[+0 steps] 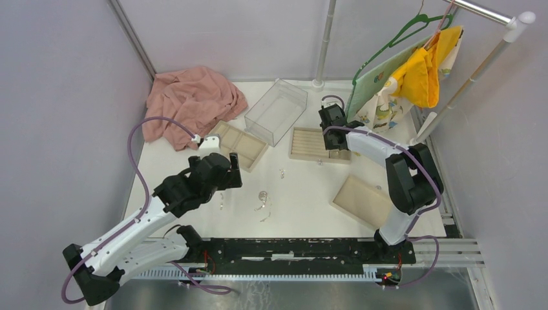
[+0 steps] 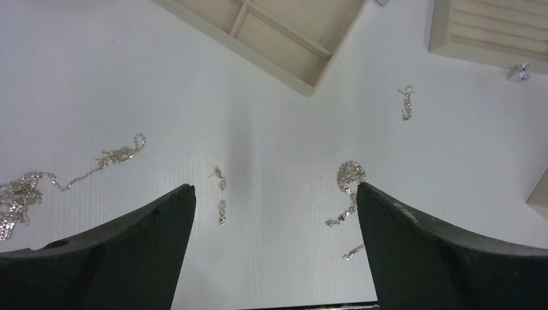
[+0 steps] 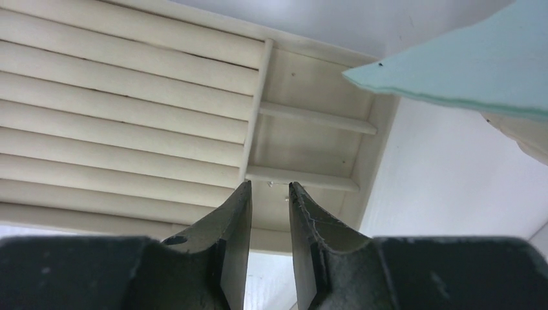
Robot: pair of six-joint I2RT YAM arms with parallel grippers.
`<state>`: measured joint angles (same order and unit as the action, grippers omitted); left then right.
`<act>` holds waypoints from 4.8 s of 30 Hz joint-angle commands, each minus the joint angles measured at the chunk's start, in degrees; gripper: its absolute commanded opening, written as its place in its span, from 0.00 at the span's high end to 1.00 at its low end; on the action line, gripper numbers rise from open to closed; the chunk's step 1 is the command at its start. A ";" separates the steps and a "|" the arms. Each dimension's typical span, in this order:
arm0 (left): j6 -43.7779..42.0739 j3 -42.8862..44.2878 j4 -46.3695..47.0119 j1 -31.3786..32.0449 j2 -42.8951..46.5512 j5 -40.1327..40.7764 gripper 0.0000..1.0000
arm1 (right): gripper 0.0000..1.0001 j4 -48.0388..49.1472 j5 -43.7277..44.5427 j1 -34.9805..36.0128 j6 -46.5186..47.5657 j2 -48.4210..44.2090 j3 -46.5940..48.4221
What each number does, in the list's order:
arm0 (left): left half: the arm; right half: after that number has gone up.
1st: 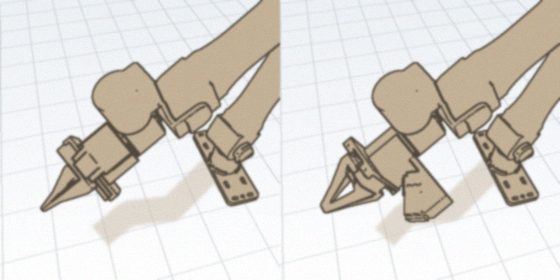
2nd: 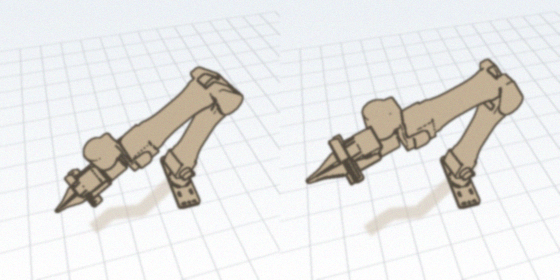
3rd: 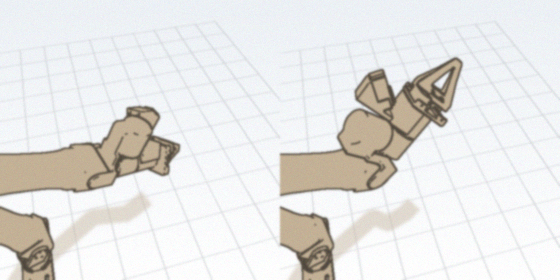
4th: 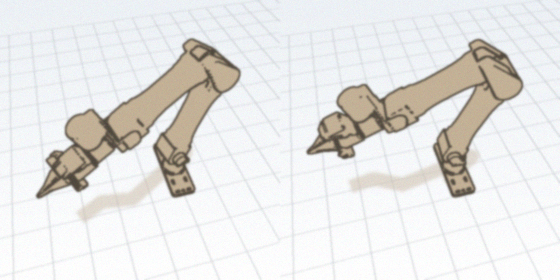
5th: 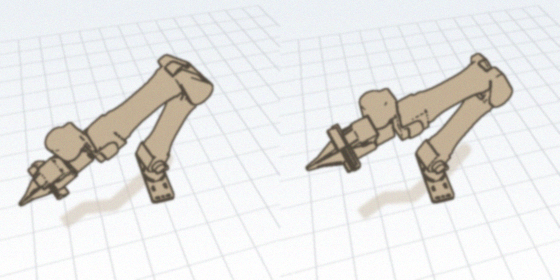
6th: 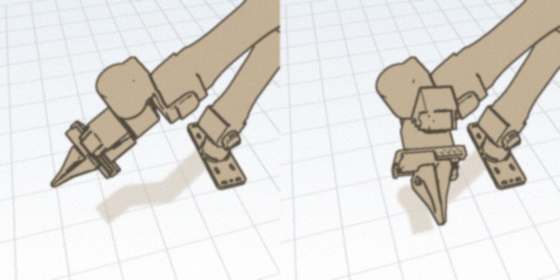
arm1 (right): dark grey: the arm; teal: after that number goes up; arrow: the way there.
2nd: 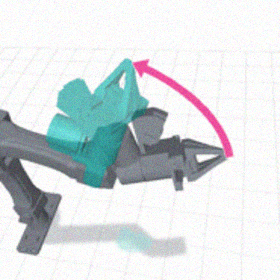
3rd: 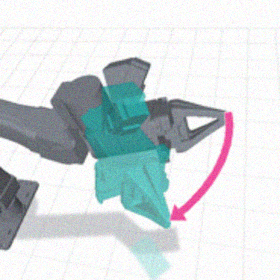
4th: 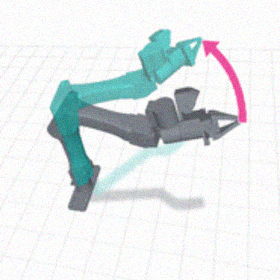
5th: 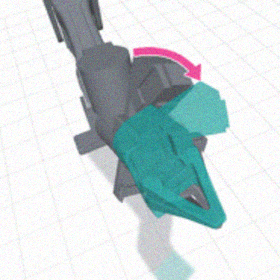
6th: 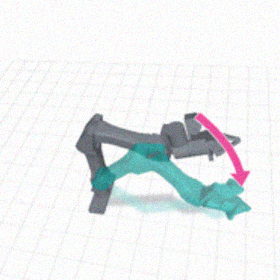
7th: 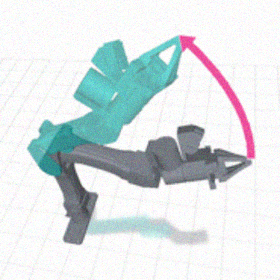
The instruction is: Organize the mixed jewelry
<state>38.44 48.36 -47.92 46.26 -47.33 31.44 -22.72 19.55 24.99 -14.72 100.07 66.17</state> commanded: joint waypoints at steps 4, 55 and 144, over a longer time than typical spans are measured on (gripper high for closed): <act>1.69 0.42 0.93 0.19 0.63 2.04 0.00 | 0.66 2.24 -3.39 -0.21 -3.07 3.19 2.98; -1.87 0.51 5.00 0.23 -1.70 -4.84 0.00 | 0.99 9.02 -9.29 9.75 -7.61 -0.89 -4.81; 2.71 2.16 -3.82 0.20 4.93 6.46 0.00 | 1.00 -4.93 9.00 24.47 -5.10 -2.46 10.13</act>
<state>39.42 48.34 -52.62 46.37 -42.13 35.99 -27.03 23.68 53.32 -21.26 103.59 79.66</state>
